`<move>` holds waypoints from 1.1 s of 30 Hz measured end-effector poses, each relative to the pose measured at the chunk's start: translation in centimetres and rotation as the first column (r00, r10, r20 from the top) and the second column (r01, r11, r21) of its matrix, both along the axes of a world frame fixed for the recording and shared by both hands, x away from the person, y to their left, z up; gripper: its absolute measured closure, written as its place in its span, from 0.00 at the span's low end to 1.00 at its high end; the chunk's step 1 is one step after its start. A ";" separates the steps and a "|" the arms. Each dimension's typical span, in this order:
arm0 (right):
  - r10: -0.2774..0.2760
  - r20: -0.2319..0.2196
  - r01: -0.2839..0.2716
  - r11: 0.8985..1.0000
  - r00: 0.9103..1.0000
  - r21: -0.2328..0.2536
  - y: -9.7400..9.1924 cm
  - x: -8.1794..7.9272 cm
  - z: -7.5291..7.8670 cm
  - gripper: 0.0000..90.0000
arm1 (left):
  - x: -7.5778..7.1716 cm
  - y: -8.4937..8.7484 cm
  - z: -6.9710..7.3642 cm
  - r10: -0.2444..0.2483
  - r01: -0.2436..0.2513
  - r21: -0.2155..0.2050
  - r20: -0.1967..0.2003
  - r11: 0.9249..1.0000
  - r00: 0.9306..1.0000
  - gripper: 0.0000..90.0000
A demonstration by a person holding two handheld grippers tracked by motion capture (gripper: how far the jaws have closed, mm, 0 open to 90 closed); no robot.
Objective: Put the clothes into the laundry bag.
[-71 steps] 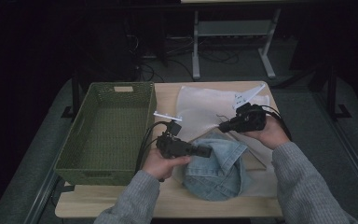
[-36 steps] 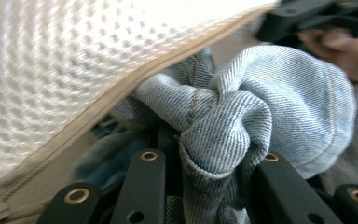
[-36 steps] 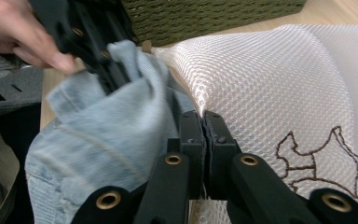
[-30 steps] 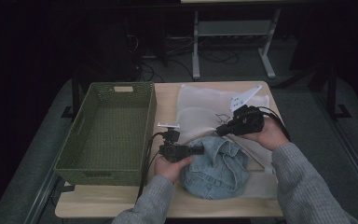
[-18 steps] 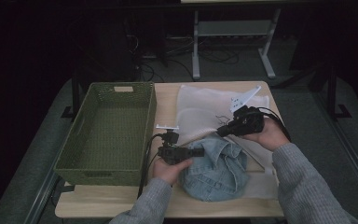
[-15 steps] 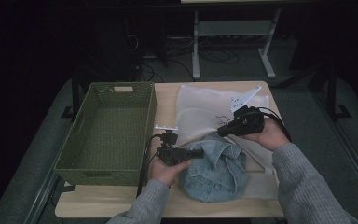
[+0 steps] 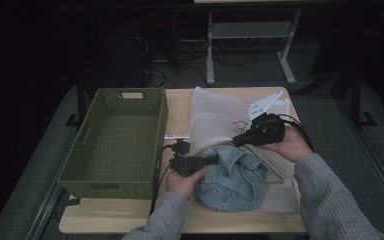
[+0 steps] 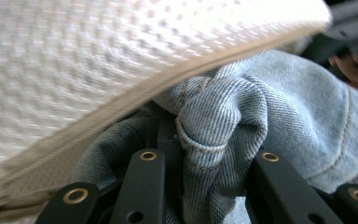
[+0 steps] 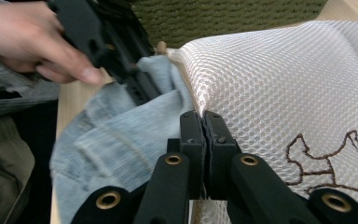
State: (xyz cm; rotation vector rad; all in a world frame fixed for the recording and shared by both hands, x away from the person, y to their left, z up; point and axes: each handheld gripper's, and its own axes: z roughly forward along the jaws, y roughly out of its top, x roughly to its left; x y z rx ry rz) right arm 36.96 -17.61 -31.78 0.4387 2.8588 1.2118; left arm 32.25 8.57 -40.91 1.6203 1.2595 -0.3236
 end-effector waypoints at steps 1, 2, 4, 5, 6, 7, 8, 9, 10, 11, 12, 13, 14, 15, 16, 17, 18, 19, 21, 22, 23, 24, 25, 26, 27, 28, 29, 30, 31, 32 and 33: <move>0.003 -0.002 -0.003 1.000 1.000 0.014 -0.1 -0.1 0.2 0.97 | 0.0 -0.1 0.0 0.011 -0.011 -0.001 -0.001 1.000 1.000 0.82; 0.008 -0.007 -0.007 0.999 1.000 0.035 -0.3 -0.2 0.4 0.97 | 0.1 -0.2 -0.1 0.012 -0.012 -0.005 -0.007 1.000 1.000 0.82; 0.013 -0.009 -0.012 0.999 1.000 0.053 -0.5 -0.3 0.7 0.97 | 0.1 -0.3 -0.2 0.010 -0.010 0.002 -0.004 1.000 1.000 0.82; 0.010 -0.013 -0.009 0.999 1.000 0.045 -0.5 -0.3 0.6 0.97 | 0.0 -0.3 -0.2 0.009 -0.009 0.007 0.000 1.000 1.000 0.81; 0.010 -0.015 -0.010 0.999 1.000 0.031 -0.4 -0.2 0.4 0.97 | -0.1 -0.3 -0.2 0.004 -0.004 0.006 -0.003 1.000 1.000 0.81; 0.010 -0.021 -0.009 1.000 1.000 0.013 -0.4 -0.2 0.1 0.97 | -0.1 -0.3 -0.2 0.003 -0.003 0.008 -0.004 1.000 1.000 0.79; 0.009 -0.024 -0.009 1.000 1.000 0.008 -0.3 -0.1 -0.1 0.97 | -0.2 -0.2 -0.2 0.000 0.000 0.022 0.003 1.000 1.000 0.77; 0.010 -0.027 -0.010 1.000 1.000 0.000 -0.3 -0.1 -0.4 0.97 | -0.4 -0.1 -0.1 -0.001 0.001 0.032 0.009 1.000 1.000 0.73; 0.007 -0.031 -0.007 1.000 1.000 -0.005 -0.3 -0.1 -0.6 0.97 | -0.5 0.0 -0.1 -0.007 0.007 0.035 0.008 0.999 1.000 0.69; 0.006 -0.031 -0.007 1.000 1.000 -0.008 -0.2 -0.1 -0.8 0.97 | -0.7 0.0 0.0 -0.012 0.012 0.043 0.006 0.999 1.000 0.65; 0.004 -0.034 -0.004 1.000 0.999 -0.011 -0.2 0.0 -1.0 0.97 | -0.9 0.1 0.2 -0.015 0.015 0.052 0.009 0.999 1.000 0.59; 0.003 -0.033 -0.003 1.000 0.999 -0.017 -0.2 0.0 -1.1 0.97 | -1.2 0.2 0.3 -0.025 0.024 0.066 0.016 0.998 1.000 0.55; 0.002 -0.032 -0.003 1.000 0.999 -0.018 -0.2 0.0 -1.2 0.97 | -1.5 0.3 0.4 -0.033 0.032 0.077 0.022 0.996 0.999 0.53; -0.002 -0.034 0.001 1.000 0.999 -0.022 -0.2 0.0 -1.3 0.97 | -1.8 0.5 0.6 -0.037 0.035 0.082 0.028 0.996 0.999 0.51; -0.006 -0.035 0.005 1.000 0.999 -0.026 -0.2 0.0 -1.4 0.97 | -2.1 0.7 0.7 -0.044 0.042 0.079 0.032 0.996 0.998 0.50; -0.009 -0.036 0.008 1.000 0.999 -0.029 -0.2 0.0 -1.5 0.97 | -2.4 0.9 0.8 -0.058 0.055 0.081 0.035 0.995 0.998 0.49; -0.010 -0.034 0.009 1.000 0.999 -0.027 -0.2 0.0 -1.6 0.97 | -2.6 1.0 0.8 -0.064 0.061 0.089 0.035 0.994 0.997 0.49; -0.010 -0.034 0.009 1.000 0.999 -0.029 -0.2 0.0 -1.6 0.97 | -2.8 1.2 0.8 -0.066 0.063 0.082 0.033 0.995 0.997 0.49; -0.009 -0.035 0.008 1.000 0.999 -0.029 -0.1 0.0 -1.7 0.97 | -2.8 1.3 0.6 -0.074 0.072 0.069 0.035 0.995 0.997 0.64; -0.008 -0.035 0.008 1.000 0.999 -0.026 0.0 0.0 -1.7 0.97 | -2.7 1.2 0.5 -0.071 0.069 0.060 0.036 0.996 0.997 0.70; -0.006 -0.034 0.005 1.000 0.999 -0.027 0.0 0.0 -1.7 0.97 | -2.6 1.0 0.4 -0.060 0.058 0.048 0.034 0.997 0.998 0.76; -0.003 -0.034 0.002 1.000 0.999 -0.025 0.2 0.0 -1.7 0.97 | -2.4 0.7 0.2 -0.055 0.054 0.034 0.032 0.998 0.998 0.81; -0.001 -0.035 0.000 1.000 0.999 -0.020 0.2 -0.1 -1.7 0.97 | -2.2 0.4 0.0 -0.049 0.049 0.020 0.020 0.999 0.999 0.83; 0.005 -0.035 -0.005 1.000 0.999 -0.019 0.3 -0.1 -1.7 0.97 | -1.9 0.0 -0.2 -0.052 0.052 0.008 0.005 0.999 0.999 0.84; 0.009 -0.036 -0.009 1.000 0.999 -0.016 0.4 -0.2 -1.6 0.97 | -1.7 -0.3 -0.4 -0.054 0.054 0.000 -0.004 0.999 0.999 0.84; 0.015 -0.036 -0.016 1.000 0.999 -0.014 0.5 -0.2 -1.5 0.97 | -1.5 -0.6 -0.5 -0.042 0.042 0.000 -0.002 0.999 0.999 0.84; 0.023 -0.038 -0.023 1.000 0.999 -0.008 0.6 -0.3 -1.4 0.97 | -1.4 -0.8 -0.6 -0.026 0.026 0.000 0.003 1.000 1.000 0.85; 0.029 -0.036 -0.029 1.000 0.999 -0.001 0.7 -0.3 -1.3 0.97 | -1.3 -1.0 -0.6 -0.006 0.006 -0.004 0.002 1.000 1.000 0.84; 0.032 -0.035 -0.032 0.999 0.999 0.004 0.7 -0.4 -1.1 0.97 | -1.2 -1.1 -0.7 0.012 -0.012 -0.006 0.006 1.000 1.000 0.85; 0.041 -0.034 -0.040 0.999 0.999 0.015 0.7 -0.4 -1.0 0.97 | -1.1 -1.2 -0.7 0.030 -0.030 -0.004 0.011 1.000 0.999 0.85; 0.045 -0.038 -0.044 0.999 0.998 0.029 0.7 -0.5 -0.8 0.97 | -1.0 -1.2 -0.8 0.048 -0.048 -0.006 0.013 0.999 0.999 0.84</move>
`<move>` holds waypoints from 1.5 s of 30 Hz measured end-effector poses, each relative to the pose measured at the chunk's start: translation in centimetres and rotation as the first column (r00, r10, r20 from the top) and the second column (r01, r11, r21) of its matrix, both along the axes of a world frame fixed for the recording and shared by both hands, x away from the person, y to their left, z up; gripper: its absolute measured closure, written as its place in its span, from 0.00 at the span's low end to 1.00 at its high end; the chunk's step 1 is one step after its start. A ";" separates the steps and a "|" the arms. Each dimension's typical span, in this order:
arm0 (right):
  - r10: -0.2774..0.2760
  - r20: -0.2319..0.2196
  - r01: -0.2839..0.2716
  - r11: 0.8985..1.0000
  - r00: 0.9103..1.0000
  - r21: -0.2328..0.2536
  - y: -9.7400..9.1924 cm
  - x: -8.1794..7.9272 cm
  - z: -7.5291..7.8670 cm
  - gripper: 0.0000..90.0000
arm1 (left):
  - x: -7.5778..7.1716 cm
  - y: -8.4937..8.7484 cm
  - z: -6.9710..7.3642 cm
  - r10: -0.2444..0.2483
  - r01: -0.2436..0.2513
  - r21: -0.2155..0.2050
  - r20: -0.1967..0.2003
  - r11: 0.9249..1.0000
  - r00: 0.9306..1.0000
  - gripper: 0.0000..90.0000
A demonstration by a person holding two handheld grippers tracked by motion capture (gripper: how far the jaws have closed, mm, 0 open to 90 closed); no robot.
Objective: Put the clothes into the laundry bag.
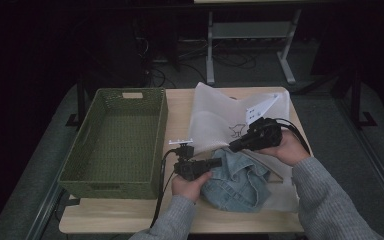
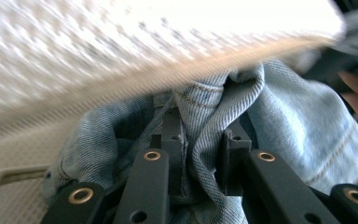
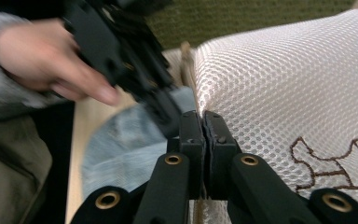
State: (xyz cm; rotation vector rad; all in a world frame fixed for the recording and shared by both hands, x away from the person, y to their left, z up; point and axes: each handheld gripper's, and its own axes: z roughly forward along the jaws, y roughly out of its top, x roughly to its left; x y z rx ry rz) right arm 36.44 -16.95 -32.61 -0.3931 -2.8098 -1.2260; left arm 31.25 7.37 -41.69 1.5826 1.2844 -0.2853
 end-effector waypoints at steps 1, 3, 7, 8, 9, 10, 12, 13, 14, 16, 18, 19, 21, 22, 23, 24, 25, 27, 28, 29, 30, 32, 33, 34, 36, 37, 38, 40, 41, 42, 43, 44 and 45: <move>0.003 -0.001 -0.003 1.000 1.000 0.010 -0.1 -0.1 0.1 0.97 | 0.0 0.0 0.0 0.019 -0.019 -0.006 -0.002 1.000 1.000 0.84; 0.003 -0.002 -0.003 1.000 1.000 0.000 -0.1 -0.1 0.1 0.97 | -0.1 -0.1 0.0 0.024 -0.024 0.000 0.005 1.000 1.000 0.83; -0.003 -0.018 0.002 0.999 1.000 -0.044 -0.2 -0.1 -0.7 0.97 | -0.6 0.2 0.1 0.027 -0.028 0.028 0.020 0.999 0.999 0.72; -0.004 -0.019 0.004 0.999 1.000 -0.050 -0.3 -0.1 -0.9 0.97 | -0.7 0.3 0.1 0.029 -0.030 0.032 0.019 0.999 0.999 0.67; -0.005 -0.020 0.004 0.999 1.000 -0.048 -0.3 -0.1 -1.0 0.97 | -0.7 0.3 0.1 0.029 -0.030 0.032 0.019 0.999 0.999 0.63; -0.006 -0.020 0.005 0.999 1.000 -0.053 -0.3 -0.1 -1.1 0.97 | -1.3 0.5 0.1 0.016 -0.018 0.064 0.032 0.998 0.999 0.57; -0.008 -0.018 0.007 0.998 1.000 -0.056 -0.3 -0.1 -1.1 0.97 | -1.6 0.6 0.1 0.009 -0.011 0.067 0.036 0.998 0.999 0.49; -0.010 -0.018 0.009 0.998 1.000 -0.060 -0.4 -0.2 -1.3 0.97 | -2.3 1.2 0.2 -0.017 0.015 0.057 0.036 0.998 0.999 0.46; -0.010 -0.016 0.009 0.998 1.000 -0.061 -0.4 -0.1 -1.3 0.96 | -2.4 1.3 0.2 -0.024 0.022 0.060 0.036 0.998 0.999 0.45; -0.015 -0.015 0.014 0.998 1.000 -0.063 -0.4 -0.1 -1.4 0.96 | -3.0 1.5 0.3 -0.054 0.050 0.085 0.046 0.995 0.998 0.43; -0.020 -0.016 0.019 0.998 1.000 -0.060 -0.4 -0.1 -1.4 0.96 | -3.2 1.5 0.1 -0.093 0.086 0.128 0.048 0.988 0.995 0.42; -0.019 -0.014 0.019 0.998 1.000 -0.060 -0.4 -0.1 -1.5 0.96 | -3.2 1.5 -0.1 -0.095 0.089 0.138 0.039 0.986 0.995 0.42; -0.018 -0.014 0.017 0.998 1.000 -0.056 -0.4 -0.1 -1.5 0.96 | -2.7 1.5 -0.7 -0.090 0.088 0.107 0.010 0.990 0.996 0.49; -0.019 -0.013 0.018 0.998 1.000 -0.056 -0.3 -0.1 -1.6 0.96 | -2.4 1.3 -1.0 -0.089 0.088 0.085 0.001 0.992 0.996 0.57; -0.018 -0.015 0.018 0.998 1.000 -0.059 -0.2 -0.1 -1.6 0.96 | -2.2 1.1 -1.3 -0.088 0.088 0.070 -0.003 0.994 0.996 0.64; -0.017 -0.014 0.016 0.998 1.000 -0.061 -0.1 -0.1 -1.7 0.96 | -2.0 0.8 -1.5 -0.077 0.077 0.054 -0.002 0.996 0.997 0.70; -0.015 -0.012 0.015 0.998 1.000 -0.066 -0.1 -0.1 -1.7 0.96 | -1.8 0.6 -1.7 -0.075 0.074 0.041 0.000 0.996 0.997 0.77; -0.017 -0.015 0.016 0.997 1.000 -0.073 -0.1 -0.2 -1.7 0.96 | -1.7 0.5 -1.8 -0.055 0.055 0.013 -0.002 0.998 0.998 0.81; -0.016 -0.012 0.015 0.997 1.000 -0.072 -0.1 -0.1 -1.7 0.96 | -1.6 0.5 -1.8 -0.049 0.049 -0.003 0.002 0.999 0.999 0.83; -0.018 -0.014 0.017 0.997 1.000 -0.070 -0.2 -0.1 -1.7 0.97 | -1.5 0.5 -1.7 -0.041 0.041 -0.014 0.006 0.999 0.999 0.84; -0.017 -0.013 0.016 0.998 1.000 -0.068 -0.3 -0.1 -1.7 0.97 | -1.5 0.7 -1.5 -0.026 0.027 -0.043 0.012 0.999 1.000 0.85; -0.015 -0.013 0.014 0.998 1.000 -0.065 -0.4 -0.2 -1.6 0.97 | -1.3 0.9 -1.2 -0.017 0.019 -0.063 0.018 0.998 1.000 0.85; -0.016 -0.014 0.015 0.998 1.000 -0.063 -0.4 -0.2 -1.5 0.97 | -1.3 0.9 -1.1 -0.010 0.011 -0.066 0.022 0.998 1.000 0.85; -0.016 -0.012 0.015 0.998 1.000 -0.061 -0.5 -0.2 -1.5 0.97 | -1.4 0.9 -1.0 -0.012 0.014 -0.065 0.027 0.998 1.000 0.85; -0.015 -0.014 0.014 0.998 1.000 -0.069 -0.5 -0.2 -1.5 0.97 | -1.5 0.8 -1.2 -0.014 0.016 -0.060 0.021 0.998 1.000 0.85; -0.013 -0.016 0.012 0.997 1.000 -0.074 -0.5 -0.2 -1.6 0.97 | -1.5 0.8 -1.3 -0.015 0.016 -0.062 0.019 0.998 1.000 0.85; -0.014 -0.019 0.012 0.997 1.000 -0.081 -0.5 -0.2 -1.7 0.97 | -1.5 0.8 -1.4 -0.018 0.019 -0.057 0.017 0.998 1.000 0.85; -0.013 -0.022 0.012 0.996 1.000 -0.084 -0.4 -0.2 -1.8 0.97 | -1.6 0.8 -1.6 -0.021 0.021 -0.052 0.014 0.998 1.000 0.85; -0.012 -0.023 0.010 0.996 1.000 -0.086 -0.4 -0.1 -1.9 0.97 | -1.6 0.8 -1.6 -0.022 0.023 -0.049 0.013 0.999 1.000 0.85; -0.011 -0.022 0.009 0.996 1.000 -0.087 -0.3 -0.1 -1.9 0.97 | -1.6 0.8 -1.6 -0.024 0.024 -0.047 0.015 0.999 1.000 0.85; -0.009 -0.020 0.007 0.996 1.000 -0.086 -0.3 -0.1 -2.0 0.97 | -1.6 0.8 -1.6 -0.024 0.025 -0.048 0.014 0.999 1.000 0.85; -0.012 -0.023 0.010 0.996 1.000 -0.086 -0.3 -0.1 -2.0 0.97 | -1.6 0.8 -1.6 -0.023 0.024 -0.048 0.013 0.999 1.000 0.85; -0.013 -0.023 0.011 0.996 1.000 -0.086 -0.3 -0.1 -2.0 0.97 | -1.6 0.7 -1.5 -0.021 0.021 -0.048 0.012 0.999 1.000 0.85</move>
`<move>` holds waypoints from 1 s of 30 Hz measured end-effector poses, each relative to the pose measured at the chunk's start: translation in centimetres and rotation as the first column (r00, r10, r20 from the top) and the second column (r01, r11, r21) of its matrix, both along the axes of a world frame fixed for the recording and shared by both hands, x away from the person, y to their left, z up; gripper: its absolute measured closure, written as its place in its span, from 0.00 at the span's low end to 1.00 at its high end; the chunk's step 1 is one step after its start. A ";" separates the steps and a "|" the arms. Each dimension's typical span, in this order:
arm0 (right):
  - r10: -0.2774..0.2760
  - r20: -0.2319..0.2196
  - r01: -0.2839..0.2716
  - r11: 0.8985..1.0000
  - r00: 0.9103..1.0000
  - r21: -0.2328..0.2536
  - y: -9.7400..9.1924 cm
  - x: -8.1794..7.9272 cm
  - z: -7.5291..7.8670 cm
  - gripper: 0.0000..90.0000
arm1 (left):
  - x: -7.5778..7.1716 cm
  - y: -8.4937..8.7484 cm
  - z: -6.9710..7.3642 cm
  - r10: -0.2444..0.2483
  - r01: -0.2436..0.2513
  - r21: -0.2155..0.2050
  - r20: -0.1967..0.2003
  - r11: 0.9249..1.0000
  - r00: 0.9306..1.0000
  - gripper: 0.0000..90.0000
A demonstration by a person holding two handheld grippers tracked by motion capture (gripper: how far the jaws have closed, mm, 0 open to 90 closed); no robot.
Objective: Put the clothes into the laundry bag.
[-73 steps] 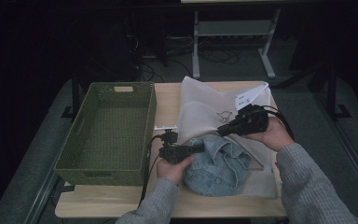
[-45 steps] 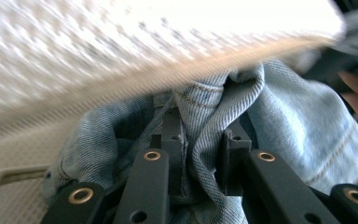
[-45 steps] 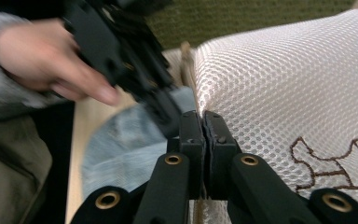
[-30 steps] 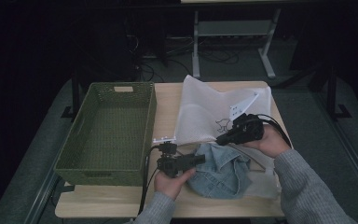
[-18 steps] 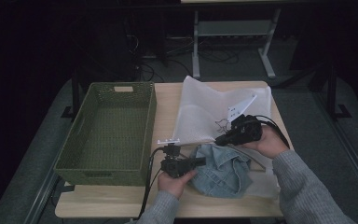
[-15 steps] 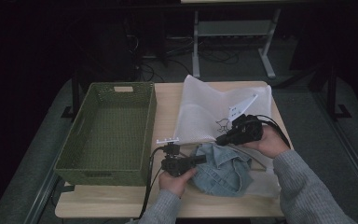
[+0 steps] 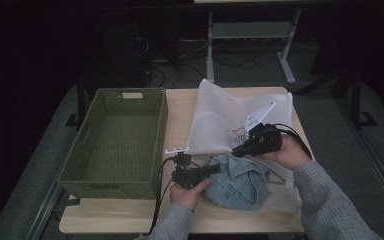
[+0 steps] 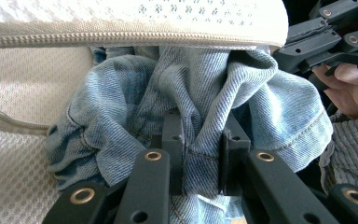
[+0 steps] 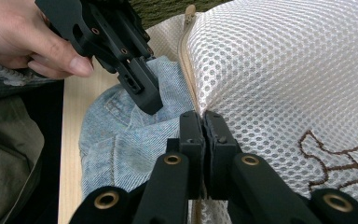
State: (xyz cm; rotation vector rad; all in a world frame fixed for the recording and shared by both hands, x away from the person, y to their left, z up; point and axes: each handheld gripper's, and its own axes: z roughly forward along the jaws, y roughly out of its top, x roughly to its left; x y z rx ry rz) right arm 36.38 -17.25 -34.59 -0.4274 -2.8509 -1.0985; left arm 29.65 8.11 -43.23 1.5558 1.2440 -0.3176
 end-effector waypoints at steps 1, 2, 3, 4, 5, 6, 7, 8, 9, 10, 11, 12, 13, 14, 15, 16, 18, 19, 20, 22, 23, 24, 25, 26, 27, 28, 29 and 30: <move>0.000 0.002 0.000 1.000 1.000 -0.001 0.0 0.0 0.0 0.97 | 0.0 -0.1 0.0 0.000 0.000 -0.002 -0.001 1.000 1.000 0.85; 0.000 0.003 0.000 1.000 1.000 -0.002 -0.1 0.0 0.0 0.97 | -0.1 -0.2 0.0 0.000 0.000 -0.001 0.000 1.000 1.000 0.85; 0.003 0.003 -0.003 1.000 1.000 -0.002 -0.1 0.0 0.0 0.97 | -0.1 -0.3 0.0 0.001 -0.001 0.000 0.001 1.000 1.000 0.85; 0.003 0.002 -0.003 1.000 1.000 -0.001 -0.2 0.1 0.0 0.97 | -0.1 -0.4 0.0 0.004 -0.004 -0.004 0.001 1.000 1.000 0.85; 0.000 0.003 0.000 1.000 1.000 -0.003 -0.3 0.0 0.0 0.97 | -0.2 -0.5 0.0 0.003 -0.003 -0.005 0.000 1.000 1.000 0.85; 0.001 0.003 -0.001 1.000 1.000 -0.006 -0.4 0.0 0.0 0.97 | -0.3 -0.7 0.0 0.001 -0.001 -0.008 0.001 1.000 1.000 0.85; 0.004 0.005 -0.004 1.000 1.000 -0.006 -0.5 0.0 0.1 0.97 | -0.4 -0.9 -0.1 0.001 -0.001 -0.012 0.000 1.000 1.000 0.85; -0.003 0.003 0.003 1.000 1.000 -0.011 -0.7 0.0 0.1 0.97 | -0.4 -1.1 -0.1 0.000 0.000 -0.014 -0.002 1.000 1.000 0.86; 0.002 0.006 -0.002 1.000 1.000 -0.013 -0.8 0.0 0.2 0.97 | -0.5 -1.4 -0.1 -0.005 0.005 -0.014 0.000 1.000 1.000 0.86; -0.001 0.008 0.001 1.000 1.000 -0.016 -1.0 0.0 0.2 0.96 | -0.6 -1.6 -0.1 -0.008 0.008 -0.019 0.000 1.000 1.000 0.86; -0.002 0.009 0.003 1.000 1.000 -0.018 -1.1 -0.1 0.2 0.97 | -0.7 -1.8 -0.1 -0.010 0.010 -0.025 0.000 1.000 1.000 0.86; -0.005 0.008 0.006 1.000 1.000 -0.019 -1.3 -0.1 0.2 0.97 | -0.8 -2.1 -0.1 -0.015 0.015 -0.028 -0.002 0.999 1.000 0.86; -0.007 0.008 0.007 1.000 1.000 -0.021 -1.4 -0.1 0.2 0.97 | -0.9 -2.3 -0.2 -0.019 0.019 -0.032 0.001 0.999 1.000 0.86; -0.010 0.009 0.010 1.000 1.000 -0.025 -1.5 -0.1 0.2 0.97 | -1.0 -2.6 -0.2 -0.022 0.022 -0.040 -0.002 0.999 1.000 0.86; -0.012 0.009 0.012 1.000 1.000 -0.025 -1.6 -0.2 0.1 0.96 | -1.1 -2.8 -0.3 -0.025 0.025 -0.045 -0.006 0.999 1.000 0.86; -0.012 0.008 0.013 1.000 1.000 -0.026 -1.8 -0.2 0.1 0.96 | -1.2 -3.0 -0.3 -0.029 0.029 -0.046 -0.006 0.999 1.000 0.86; -0.010 0.011 0.010 1.000 1.000 -0.027 -2.0 -0.3 0.1 0.96 | -1.3 -3.2 -0.4 -0.028 0.028 -0.051 -0.004 0.998 1.000 0.86; -0.012 0.010 0.012 1.000 1.000 -0.025 -2.1 -0.3 0.1 0.96 | -1.3 -3.2 -0.4 -0.024 0.024 -0.046 0.000 0.999 1.000 0.86; -0.011 0.010 0.011 1.000 1.000 -0.019 -2.2 -0.4 0.1 0.96 | -1.2 -3.2 -0.4 -0.017 0.017 -0.041 0.005 0.999 1.000 0.86; -0.014 0.010 0.014 1.000 1.000 -0.012 -2.3 -0.4 0.2 0.96 | -1.1 -3.1 -0.4 -0.014 0.014 -0.041 0.004 0.999 1.000 0.86; -0.014 0.012 0.014 1.000 1.000 -0.011 -2.3 -0.4 0.2 0.96 | -1.1 -3.0 -0.4 -0.017 0.018 -0.039 0.005 0.999 1.000 0.86; -0.015 0.012 0.015 1.000 1.000 -0.010 -2.3 -0.4 0.1 0.96 | -1.1 -3.0 -0.4 -0.016 0.016 -0.033 0.009 0.999 1.000 0.86; -0.013 0.012 0.013 1.000 1.000 -0.010 -2.3 -0.3 0.1 0.96 | -1.2 -3.0 -0.4 -0.019 0.019 -0.025 0.012 1.000 1.000 0.85; -0.015 0.008 0.015 1.000 1.000 -0.009 -2.3 -0.3 0.0 0.96 | -1.2 -3.0 -0.3 -0.025 0.025 -0.017 0.016 1.000 1.000 0.85; -0.015 0.008 0.015 1.000 1.000 -0.009 -2.3 -0.3 -0.1 0.96 | -1.3 -2.9 -0.3 -0.031 0.032 -0.006 0.021 0.999 0.999 0.83; -0.015 0.007 0.015 1.000 1.000 -0.007 -2.2 -0.2 -0.1 0.96 | -1.3 -2.9 -0.3 -0.039 0.039 0.005 0.028 0.999 0.999 0.81; -0.016 0.007 0.016 1.000 1.000 -0.006 -2.2 -0.2 -0.1 0.96 | -1.4 -2.8 -0.2 -0.051 0.051 0.019 0.031 0.999 0.998 0.78; -0.020 0.005 0.020 1.000 1.000 -0.004 -2.3 -0.2 -0.2 0.96 | -1.4 -2.6 -0.3 -0.068 0.067 0.037 0.029 0.997 0.997 0.72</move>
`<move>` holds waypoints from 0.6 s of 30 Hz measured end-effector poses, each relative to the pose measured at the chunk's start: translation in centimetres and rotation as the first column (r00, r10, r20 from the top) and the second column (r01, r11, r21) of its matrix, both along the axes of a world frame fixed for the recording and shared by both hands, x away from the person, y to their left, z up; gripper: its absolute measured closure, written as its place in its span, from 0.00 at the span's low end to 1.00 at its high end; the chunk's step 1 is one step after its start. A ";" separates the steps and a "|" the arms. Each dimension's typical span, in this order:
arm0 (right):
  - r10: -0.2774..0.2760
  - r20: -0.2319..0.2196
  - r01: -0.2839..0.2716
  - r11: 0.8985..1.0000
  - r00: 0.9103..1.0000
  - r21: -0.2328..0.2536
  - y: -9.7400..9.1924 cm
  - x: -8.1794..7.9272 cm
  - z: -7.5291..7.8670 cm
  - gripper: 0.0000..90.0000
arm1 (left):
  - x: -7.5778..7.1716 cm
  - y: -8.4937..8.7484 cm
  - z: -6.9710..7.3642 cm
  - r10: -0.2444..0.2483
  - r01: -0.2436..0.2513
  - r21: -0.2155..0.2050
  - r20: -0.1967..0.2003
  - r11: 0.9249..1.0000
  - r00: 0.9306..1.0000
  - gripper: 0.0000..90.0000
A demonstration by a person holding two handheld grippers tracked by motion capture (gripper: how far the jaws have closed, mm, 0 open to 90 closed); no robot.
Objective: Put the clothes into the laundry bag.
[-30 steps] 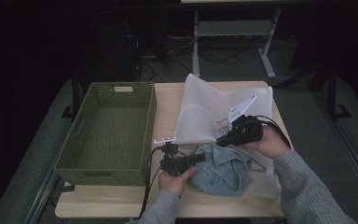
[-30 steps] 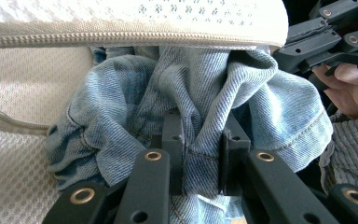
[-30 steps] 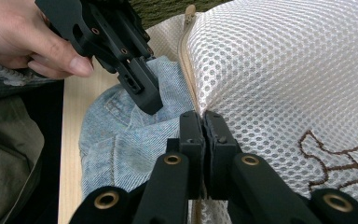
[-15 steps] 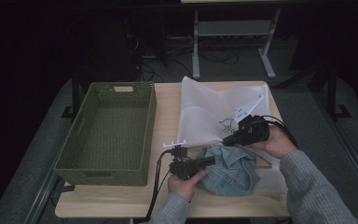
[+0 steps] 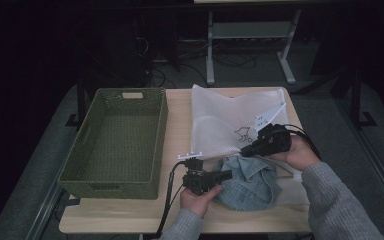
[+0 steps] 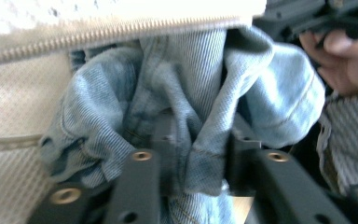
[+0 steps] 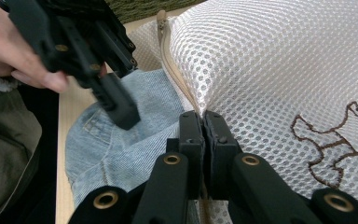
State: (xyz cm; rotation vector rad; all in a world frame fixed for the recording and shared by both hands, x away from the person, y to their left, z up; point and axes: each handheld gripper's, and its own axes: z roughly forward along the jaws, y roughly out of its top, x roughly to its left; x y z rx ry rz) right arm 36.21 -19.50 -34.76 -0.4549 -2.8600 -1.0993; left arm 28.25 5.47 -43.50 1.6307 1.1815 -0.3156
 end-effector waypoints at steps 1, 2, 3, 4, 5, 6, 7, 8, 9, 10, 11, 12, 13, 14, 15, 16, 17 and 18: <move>0.000 0.000 0.000 1.000 1.000 0.000 0.0 0.0 0.0 0.96 | 0.0 0.0 0.0 0.000 0.000 0.000 0.000 1.000 1.000 0.65; -0.002 -0.001 0.002 1.000 1.000 0.000 0.0 0.0 0.0 0.96 | -0.2 0.2 -0.1 -0.025 0.025 0.042 0.010 0.999 1.000 0.65; -0.001 0.000 0.001 1.000 1.000 0.004 -0.1 0.0 -0.1 0.96 | -0.3 0.1 -0.1 -0.039 0.039 0.063 0.014 0.997 0.999 0.53; -0.001 0.000 0.001 1.000 1.000 0.006 0.0 0.1 -0.1 0.96 | -0.4 0.0 -0.2 -0.051 0.050 0.081 0.016 0.995 0.999 0.50; 0.000 0.001 0.000 1.000 1.000 0.007 0.0 0.1 -0.2 0.96 | -0.4 -0.1 -0.2 -0.061 0.060 0.087 0.013 0.994 0.998 0.49; -0.001 0.000 0.001 1.000 1.000 0.005 0.1 0.0 -0.2 0.96 | -0.3 -0.3 -0.3 -0.065 0.064 0.090 0.008 0.994 0.998 0.49; 0.000 0.001 0.000 1.000 1.000 0.005 0.2 0.0 -0.2 0.96 | -0.2 -0.4 -0.3 -0.068 0.068 0.102 0.005 0.992 0.998 0.52; 0.000 0.002 0.000 1.000 1.000 0.003 0.3 0.0 -0.3 0.96 | -0.1 -0.7 -0.5 -0.068 0.068 0.113 -0.002 0.991 0.998 0.58; 0.005 0.001 -0.005 1.000 1.000 0.000 0.4 0.0 -0.3 0.96 | 0.1 -0.9 -0.7 -0.067 0.068 0.114 -0.010 0.991 0.998 0.66; 0.006 -0.001 -0.006 1.000 1.000 -0.003 0.5 0.0 -0.3 0.96 | 0.3 -1.0 -0.9 -0.062 0.063 0.111 -0.013 0.992 0.998 0.74; 0.008 0.002 -0.008 1.000 1.000 -0.007 0.6 0.0 -0.4 0.96 | 0.5 -1.0 -1.0 -0.053 0.055 0.106 -0.013 0.993 0.998 0.80; 0.009 0.004 -0.009 1.000 1.000 -0.010 0.6 -0.1 -0.4 0.96 | 0.6 -0.9 -1.2 -0.045 0.047 0.091 -0.018 0.995 0.999 0.84; 0.008 0.005 -0.008 1.000 1.000 -0.010 0.5 -0.1 -0.4 0.96 | 0.7 -0.9 -1.2 -0.037 0.039 0.081 -0.015 0.996 0.999 0.86; 0.007 0.004 -0.007 1.000 1.000 -0.007 0.5 -0.1 -0.4 0.96 | 0.8 -0.7 -1.1 -0.025 0.026 0.070 -0.011 0.997 1.000 0.87; 0.005 0.003 -0.005 1.000 1.000 -0.005 0.4 -0.1 -0.3 0.97 | 0.9 -0.5 -1.0 -0.010 0.010 0.053 -0.008 0.999 1.000 0.88; 0.007 0.004 -0.007 1.000 1.000 0.000 0.3 -0.2 -0.2 0.97 | 1.0 -0.2 -0.9 0.009 -0.008 0.036 -0.009 0.999 1.000 0.89; 0.005 0.003 -0.005 1.000 1.000 0.007 0.2 -0.2 -0.1 0.97 | 1.1 0.1 -0.7 0.028 -0.028 0.018 -0.009 0.999 1.000 0.89; 0.007 0.005 -0.007 1.000 1.000 0.016 0.1 -0.3 0.0 0.97 | 1.2 0.3 -0.6 0.044 -0.044 -0.002 -0.009 0.999 0.999 0.89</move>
